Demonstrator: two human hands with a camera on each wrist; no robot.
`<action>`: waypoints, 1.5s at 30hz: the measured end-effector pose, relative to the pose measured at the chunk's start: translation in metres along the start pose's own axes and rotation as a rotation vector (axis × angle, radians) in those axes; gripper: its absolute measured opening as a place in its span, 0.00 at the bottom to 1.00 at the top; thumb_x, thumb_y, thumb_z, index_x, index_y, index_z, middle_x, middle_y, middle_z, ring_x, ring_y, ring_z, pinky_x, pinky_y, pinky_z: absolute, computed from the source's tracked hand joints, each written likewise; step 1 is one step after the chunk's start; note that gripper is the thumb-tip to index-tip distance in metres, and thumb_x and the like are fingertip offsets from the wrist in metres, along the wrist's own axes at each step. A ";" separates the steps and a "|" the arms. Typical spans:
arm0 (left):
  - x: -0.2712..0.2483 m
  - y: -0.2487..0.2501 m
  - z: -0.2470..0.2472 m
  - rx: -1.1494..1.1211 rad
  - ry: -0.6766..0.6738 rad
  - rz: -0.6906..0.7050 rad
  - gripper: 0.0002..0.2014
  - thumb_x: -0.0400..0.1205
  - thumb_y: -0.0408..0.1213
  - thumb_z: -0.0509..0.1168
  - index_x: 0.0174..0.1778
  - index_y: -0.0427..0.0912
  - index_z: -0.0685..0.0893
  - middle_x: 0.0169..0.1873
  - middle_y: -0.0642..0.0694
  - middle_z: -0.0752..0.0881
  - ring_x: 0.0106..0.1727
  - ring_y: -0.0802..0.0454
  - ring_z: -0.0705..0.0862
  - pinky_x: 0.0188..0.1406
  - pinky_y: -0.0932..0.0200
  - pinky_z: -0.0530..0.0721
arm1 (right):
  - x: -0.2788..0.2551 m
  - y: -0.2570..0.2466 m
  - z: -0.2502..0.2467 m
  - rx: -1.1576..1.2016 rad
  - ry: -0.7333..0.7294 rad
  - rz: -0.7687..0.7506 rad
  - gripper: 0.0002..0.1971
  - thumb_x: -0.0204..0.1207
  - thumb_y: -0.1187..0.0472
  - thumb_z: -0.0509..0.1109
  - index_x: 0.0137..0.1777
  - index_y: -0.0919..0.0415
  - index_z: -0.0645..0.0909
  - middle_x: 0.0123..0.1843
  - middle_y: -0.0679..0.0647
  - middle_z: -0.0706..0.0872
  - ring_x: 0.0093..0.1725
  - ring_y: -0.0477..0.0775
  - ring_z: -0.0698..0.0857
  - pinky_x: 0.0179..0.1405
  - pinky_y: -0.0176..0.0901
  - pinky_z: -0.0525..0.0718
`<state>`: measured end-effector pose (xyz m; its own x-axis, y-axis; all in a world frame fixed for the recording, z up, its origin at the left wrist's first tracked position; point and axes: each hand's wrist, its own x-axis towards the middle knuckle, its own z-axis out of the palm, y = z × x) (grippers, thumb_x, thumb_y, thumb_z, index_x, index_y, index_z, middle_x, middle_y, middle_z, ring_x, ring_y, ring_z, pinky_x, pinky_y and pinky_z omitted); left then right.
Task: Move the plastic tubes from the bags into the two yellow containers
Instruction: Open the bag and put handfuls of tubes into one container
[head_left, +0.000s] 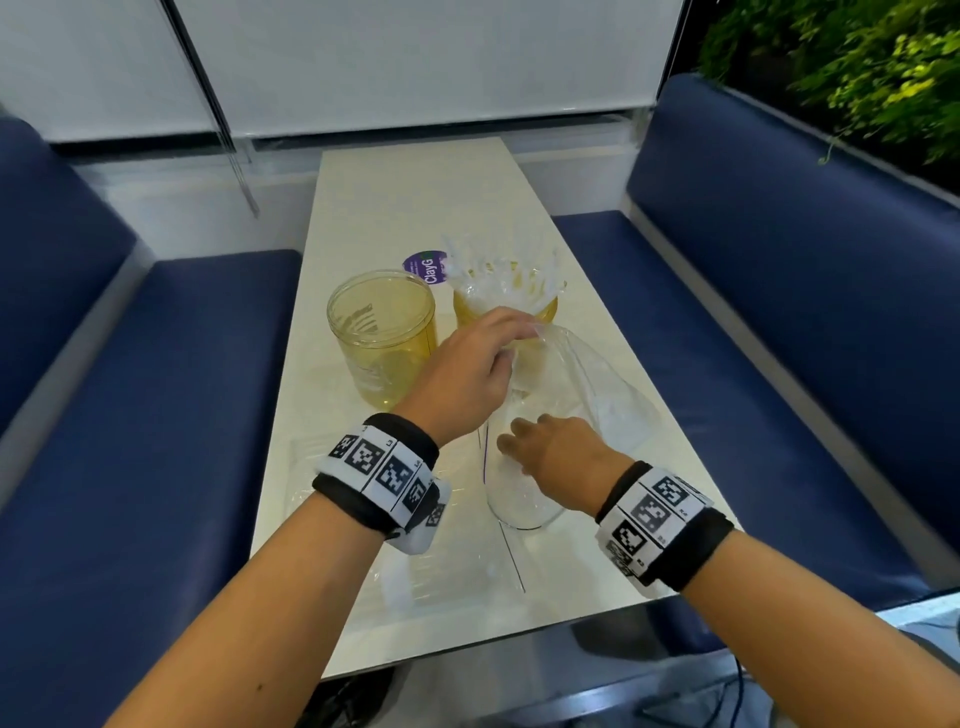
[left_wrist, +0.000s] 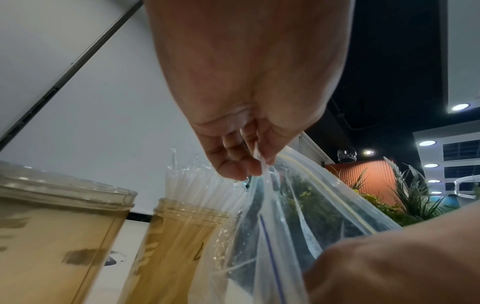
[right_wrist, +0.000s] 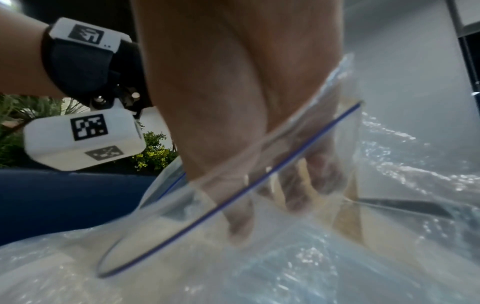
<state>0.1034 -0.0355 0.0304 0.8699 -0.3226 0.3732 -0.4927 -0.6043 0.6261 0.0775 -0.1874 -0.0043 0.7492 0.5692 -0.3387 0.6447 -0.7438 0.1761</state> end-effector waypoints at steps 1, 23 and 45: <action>-0.001 0.000 0.001 -0.023 -0.004 -0.016 0.18 0.87 0.27 0.58 0.70 0.42 0.85 0.70 0.54 0.83 0.63 0.57 0.82 0.63 0.53 0.83 | 0.000 0.003 0.001 0.009 0.035 0.004 0.21 0.83 0.66 0.67 0.74 0.56 0.68 0.63 0.54 0.77 0.58 0.59 0.81 0.36 0.47 0.70; -0.009 0.009 0.036 -0.343 0.265 -0.174 0.30 0.71 0.46 0.83 0.67 0.42 0.83 0.53 0.54 0.90 0.52 0.66 0.87 0.48 0.70 0.82 | -0.034 0.034 -0.116 0.860 0.714 -0.014 0.12 0.87 0.56 0.65 0.66 0.61 0.76 0.40 0.47 0.83 0.36 0.44 0.82 0.39 0.37 0.81; 0.002 0.017 0.041 -0.396 0.359 -0.085 0.10 0.78 0.29 0.62 0.47 0.24 0.80 0.30 0.40 0.75 0.45 0.43 0.76 0.29 0.62 0.69 | 0.005 0.028 -0.117 0.585 0.885 -0.145 0.17 0.86 0.50 0.63 0.55 0.59 0.89 0.51 0.51 0.91 0.53 0.52 0.86 0.55 0.51 0.84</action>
<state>0.0975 -0.0757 0.0137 0.8782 0.0268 0.4775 -0.4529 -0.2739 0.8484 0.1168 -0.1643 0.1072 0.6667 0.5422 0.5114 0.7394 -0.5674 -0.3624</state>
